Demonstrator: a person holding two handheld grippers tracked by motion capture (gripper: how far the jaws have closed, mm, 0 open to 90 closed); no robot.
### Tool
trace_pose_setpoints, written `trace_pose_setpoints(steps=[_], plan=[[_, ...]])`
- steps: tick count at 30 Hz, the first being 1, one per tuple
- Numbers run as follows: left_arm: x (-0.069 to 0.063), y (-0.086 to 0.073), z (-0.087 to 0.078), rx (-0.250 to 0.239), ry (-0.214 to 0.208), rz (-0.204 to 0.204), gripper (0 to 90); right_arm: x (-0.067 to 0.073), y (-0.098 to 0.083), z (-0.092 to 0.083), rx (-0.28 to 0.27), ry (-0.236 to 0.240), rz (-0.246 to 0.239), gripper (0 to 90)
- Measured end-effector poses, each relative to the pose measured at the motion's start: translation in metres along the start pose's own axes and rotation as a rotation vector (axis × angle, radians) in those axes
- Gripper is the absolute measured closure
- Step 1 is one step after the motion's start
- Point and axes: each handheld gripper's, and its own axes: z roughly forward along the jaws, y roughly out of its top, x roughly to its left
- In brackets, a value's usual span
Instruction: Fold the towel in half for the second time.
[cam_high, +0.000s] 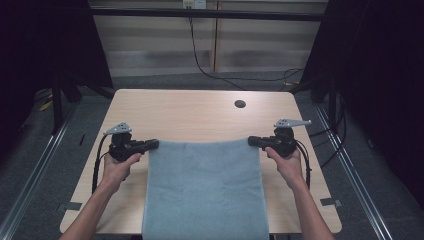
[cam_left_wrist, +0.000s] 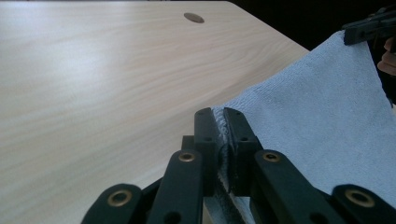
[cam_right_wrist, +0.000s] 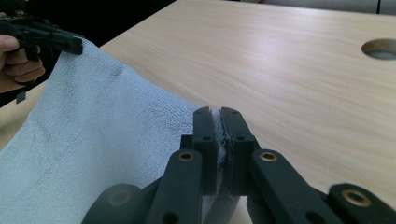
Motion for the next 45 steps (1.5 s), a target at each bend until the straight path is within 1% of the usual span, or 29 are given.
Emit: trace_pose_setpoints(steps=[5,7,8,10,11,13,14,16,17,18,19,21,22,23,26,27,28,29,30,32,33,35,36,37,39,41,42,44,45], plan=[[0.003,0.016,-0.002,-0.025,0.013,0.007,85.1,-0.001,0.016,-0.001,-0.027,-0.004,-0.013,86.1],[0.003,0.023,0.0,-0.017,0.031,0.018,85.2,-0.002,0.023,-0.002,-0.032,-0.016,-0.014,86.2],[0.003,0.028,0.002,-0.013,0.05,0.029,85.3,-0.003,0.025,-0.002,-0.032,-0.018,-0.013,86.2],[0.003,0.041,0.007,0.005,0.071,0.051,85.4,-0.004,0.031,-0.001,-0.039,-0.027,-0.015,86.3],[0.002,0.045,0.007,0.002,0.075,0.059,85.4,-0.005,0.037,-0.001,-0.04,-0.032,-0.014,86.3],[0.004,0.058,0.009,-0.021,0.078,0.056,85.4,-0.004,0.045,0.0,-0.049,-0.039,-0.025,86.4],[0.005,0.063,0.01,-0.024,0.09,0.059,85.4,-0.004,0.051,0.001,-0.048,-0.042,-0.032,86.5],[0.009,0.071,0.011,-0.03,0.107,0.059,85.4,-0.008,0.059,0.002,-0.058,-0.052,-0.033,86.4],[0.011,0.075,0.012,-0.039,0.114,0.051,85.5,-0.011,0.062,0.003,-0.063,-0.05,-0.029,86.4],[0.013,0.077,0.014,-0.04,0.123,0.046,85.5,-0.015,0.065,0.005,-0.062,-0.054,-0.016,86.5],[0.013,0.078,0.015,-0.04,0.129,0.046,85.5,-0.02,0.069,0.007,-0.051,-0.074,-0.007,86.4],[0.014,0.08,0.017,-0.056,0.129,0.047,85.5,-0.024,0.072,0.009,-0.047,-0.082,-0.001,86.5],[0.014,0.081,0.016,-0.066,0.132,0.053,85.4,-0.026,0.073,0.009,-0.055,-0.087,0.005,86.5],[0.015,0.082,0.016,-0.076,0.13,0.044,85.4,-0.028,0.074,0.009,-0.059,-0.093,0.005,86.5],[0.013,0.083,0.009,-0.085,0.121,0.069,85.4,-0.026,0.073,0.007,-0.067,-0.088,-0.001,86.5],[0.012,0.082,0.007,-0.089,0.112,0.074,85.4,-0.023,0.072,0.005,-0.073,-0.081,-0.014,86.5],[0.009,0.081,0.004,-0.091,0.105,0.09,85.3,-0.02,0.071,0.003,-0.078,-0.072,-0.019,86.5],[0.005,0.078,-0.001,-0.092,0.099,0.114,85.3,-0.015,0.07,-0.001,-0.084,-0.064,-0.038,86.5],[0.001,0.076,-0.005,-0.091,0.094,0.129,85.3,-0.008,0.067,-0.006,-0.091,-0.046,-0.049,86.4],[-0.012,0.067,-0.015,-0.1,0.096,0.161,85.2,0.001,0.061,-0.015,-0.099,-0.027,-0.076,86.5],[-0.016,0.063,-0.019,-0.109,0.089,0.17,85.2,0.009,0.057,-0.021,-0.107,-0.016,-0.086,86.5],[-0.028,0.055,-0.029,-0.116,0.087,0.186,85.2,0.018,0.05,-0.03,-0.117,-0.001,-0.098,86.4],[-0.033,0.049,-0.036,-0.127,0.067,0.196,85.3,0.024,0.045,-0.036,-0.121,0.009,-0.104,86.4],[-0.035,0.045,-0.04,-0.13,0.066,0.198,85.2,0.031,0.037,-0.043,-0.125,0.016,-0.113,86.4],[-0.039,0.037,-0.045,-0.14,0.051,0.194,85.2,0.038,0.03,-0.05,-0.122,0.018,-0.123,86.4],[-0.044,0.023,-0.051,-0.141,0.038,0.188,85.2,0.046,0.021,-0.056,-0.118,0.021,-0.136,86.4],[-0.045,0.016,-0.053,-0.135,0.019,0.18,85.2,0.051,0.015,-0.06,-0.114,0.025,-0.14,86.3],[-0.051,0.0,-0.055,-0.117,0.007,0.172,85.1,0.059,0.002,-0.065,-0.114,0.03,-0.148,86.2],[-0.054,-0.01,-0.054,-0.1,-0.002,0.157,85.1,0.062,-0.005,-0.067,-0.107,0.036,-0.142,86.2]])
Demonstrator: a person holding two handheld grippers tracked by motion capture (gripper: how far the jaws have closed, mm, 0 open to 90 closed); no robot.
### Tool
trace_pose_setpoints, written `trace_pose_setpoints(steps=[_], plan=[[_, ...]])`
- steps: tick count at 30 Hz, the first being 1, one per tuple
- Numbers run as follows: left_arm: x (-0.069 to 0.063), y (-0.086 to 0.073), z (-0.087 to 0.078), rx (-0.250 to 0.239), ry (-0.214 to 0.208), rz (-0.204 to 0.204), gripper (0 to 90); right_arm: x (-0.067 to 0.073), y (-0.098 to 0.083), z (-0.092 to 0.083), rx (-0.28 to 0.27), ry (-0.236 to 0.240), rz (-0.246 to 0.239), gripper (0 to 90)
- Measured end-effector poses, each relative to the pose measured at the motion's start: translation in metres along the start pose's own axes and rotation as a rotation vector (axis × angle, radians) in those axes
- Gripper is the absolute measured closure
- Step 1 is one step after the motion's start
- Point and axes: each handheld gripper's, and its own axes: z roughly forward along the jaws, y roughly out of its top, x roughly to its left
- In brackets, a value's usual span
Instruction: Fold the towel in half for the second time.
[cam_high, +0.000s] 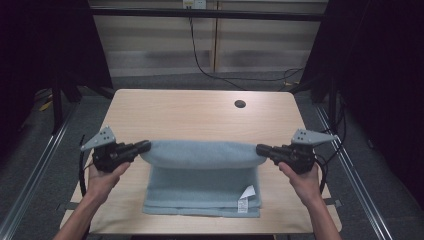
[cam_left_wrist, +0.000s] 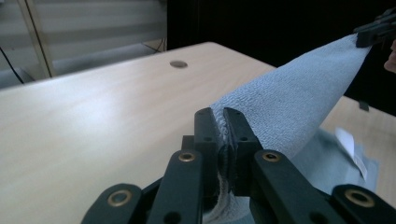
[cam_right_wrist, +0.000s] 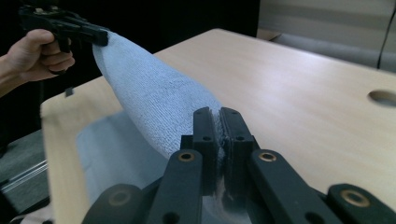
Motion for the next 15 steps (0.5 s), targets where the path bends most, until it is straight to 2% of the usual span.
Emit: trace_pose_setpoints(steps=[2,4,5,7,9,11,13,15], plan=[[-0.006,-0.013,-0.002,0.023,-0.008,-0.009,84.9,0.008,-0.016,-0.001,0.033,0.026,0.02,85.8],[-0.009,-0.03,-0.006,0.042,-0.018,-0.029,84.7,0.015,-0.029,-0.001,0.081,0.025,0.017,85.6],[-0.012,-0.042,-0.008,0.058,-0.036,-0.047,84.4,0.018,-0.036,-0.001,0.102,0.027,0.019,85.2],[-0.017,-0.054,-0.01,0.098,-0.045,-0.047,83.9,0.024,-0.052,-0.004,0.124,0.041,0.04,84.9],[-0.023,-0.063,-0.012,0.129,-0.061,-0.044,83.4,0.027,-0.065,-0.004,0.154,0.043,0.051,84.3],[-0.032,-0.07,-0.016,0.141,-0.083,-0.06,81.8,0.032,-0.078,-0.003,0.197,0.033,0.051,81.8],[-0.04,-0.076,-0.02,0.165,-0.088,-0.067,74.8,0.037,-0.09,-0.005,0.224,0.029,0.067,75.8],[-0.044,-0.079,-0.025,0.156,-0.102,-0.068,71.1,0.04,-0.098,-0.007,0.242,0.027,0.079,72.8]])
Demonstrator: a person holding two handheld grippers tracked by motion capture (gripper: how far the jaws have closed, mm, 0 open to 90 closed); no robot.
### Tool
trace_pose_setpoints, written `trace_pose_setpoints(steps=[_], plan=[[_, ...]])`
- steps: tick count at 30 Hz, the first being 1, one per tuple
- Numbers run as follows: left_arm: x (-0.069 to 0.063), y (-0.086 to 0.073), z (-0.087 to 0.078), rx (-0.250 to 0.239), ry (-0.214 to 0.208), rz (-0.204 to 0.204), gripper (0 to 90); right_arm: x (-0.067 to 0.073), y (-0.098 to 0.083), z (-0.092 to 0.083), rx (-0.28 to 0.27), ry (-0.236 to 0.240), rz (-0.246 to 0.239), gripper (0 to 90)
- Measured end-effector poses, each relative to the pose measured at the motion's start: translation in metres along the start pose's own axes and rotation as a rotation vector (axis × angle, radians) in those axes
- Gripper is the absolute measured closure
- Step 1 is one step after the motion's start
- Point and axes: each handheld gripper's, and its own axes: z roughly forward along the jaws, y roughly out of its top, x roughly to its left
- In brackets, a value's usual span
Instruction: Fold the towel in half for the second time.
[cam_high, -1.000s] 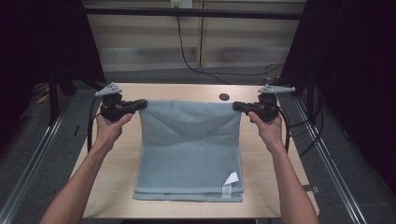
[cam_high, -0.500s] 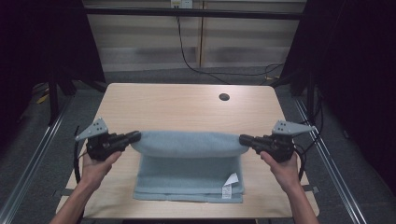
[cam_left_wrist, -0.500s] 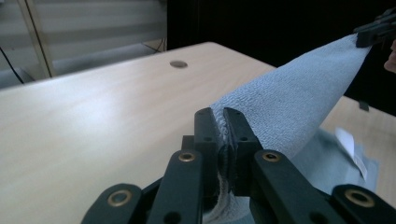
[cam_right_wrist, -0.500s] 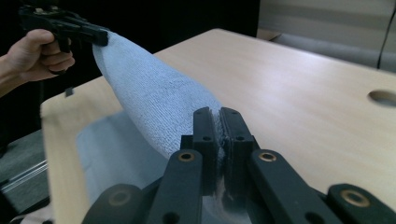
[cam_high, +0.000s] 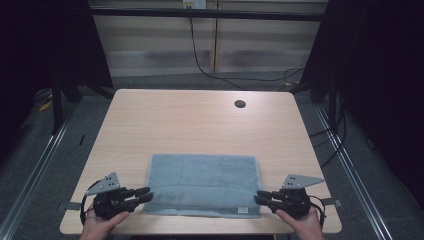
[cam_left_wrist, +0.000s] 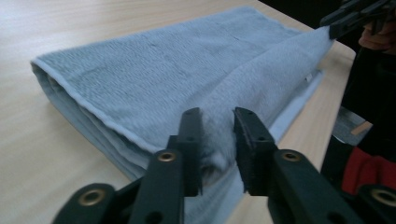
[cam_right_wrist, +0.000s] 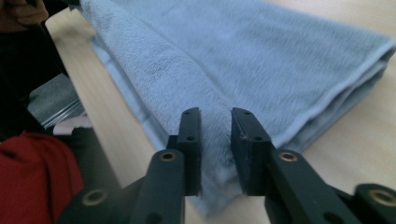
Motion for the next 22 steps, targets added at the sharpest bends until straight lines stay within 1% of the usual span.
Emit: trace_pose_setpoints(steps=[1,2,3,4,5,6,8,9,10,11,12,13,14,15,16,17,18,19,20,21,22], plan=[[-0.001,0.001,-0.004,-0.02,0.003,-0.004,70.9,0.001,-0.003,-0.001,0.004,0.002,-0.002,70.0],[0.0,0.002,-0.005,-0.034,-0.004,-0.012,67.8,0.002,-0.005,-0.005,-0.001,-0.011,0.003,67.9],[0.003,0.004,-0.007,-0.045,-0.005,-0.019,64.2,0.002,-0.005,-0.007,-0.015,-0.02,0.006,68.1],[0.006,0.007,-0.007,-0.057,0.02,-0.027,62.1,0.0,-0.004,-0.011,-0.034,-0.023,0.007,67.6],[0.012,0.012,-0.005,-0.056,0.042,-0.029,62.0,-0.003,-0.001,-0.014,-0.059,-0.023,0.02,66.9],[0.02,0.017,-0.003,-0.05,0.068,-0.021,61.4,-0.007,0.003,-0.017,-0.081,-0.03,0.028,66.2],[0.03,0.025,0.003,-0.036,0.097,-0.04,58.0,-0.015,0.012,-0.018,-0.108,-0.056,0.029,63.1],[0.039,0.031,0.007,-0.027,0.115,-0.057,55.9,-0.019,0.016,-0.018,-0.12,-0.063,0.039,61.1],[0.045,0.036,0.01,-0.024,0.154,-0.086,53.9,-0.026,0.021,-0.016,-0.13,-0.068,0.05,58.9],[0.048,0.04,0.012,-0.026,0.171,-0.122,51.9,-0.032,0.026,-0.014,-0.134,-0.088,0.051,56.5],[0.051,0.044,0.015,-0.023,0.165,-0.157,50.0,-0.036,0.029,-0.012,-0.142,-0.111,0.062,54.0],[0.052,0.047,0.017,-0.026,0.198,-0.136,48.9,-0.042,0.032,-0.01,-0.149,-0.13,0.075,52.8],[0.053,0.047,0.018,-0.036,0.217,-0.119,47.7,-0.048,0.034,-0.007,-0.158,-0.15,0.088,51.8],[0.057,0.045,0.019,-0.037,0.223,-0.111,45.7,-0.051,0.034,-0.005,-0.168,-0.17,0.091,49.7],[0.06,0.043,0.019,-0.035,0.238,-0.106,43.6,-0.055,0.033,-0.002,-0.175,-0.191,0.101,47.5],[0.064,0.037,0.019,-0.032,0.269,-0.101,41.0,-0.057,0.031,-0.001,-0.174,-0.2,0.105,45.9],[0.067,0.034,0.018,-0.022,0.283,-0.099,38.3,-0.059,0.028,0.001,-0.174,-0.222,0.114,43.5],[0.071,0.031,0.016,-0.019,0.318,-0.096,35.8,-0.059,0.026,0.002,-0.168,-0.227,0.116,43.4],[0.073,0.029,0.015,-0.03,0.326,-0.113,30.2,-0.059,0.023,0.003,-0.163,-0.221,0.117,42.7],[0.077,0.026,0.012,-0.033,0.317,-0.136,28.0,-0.059,0.021,0.003,-0.161,-0.218,0.119,41.4],[0.078,0.024,0.011,-0.033,0.318,-0.138,27.7,-0.059,0.019,0.002,-0.159,-0.218,0.124,39.6]])
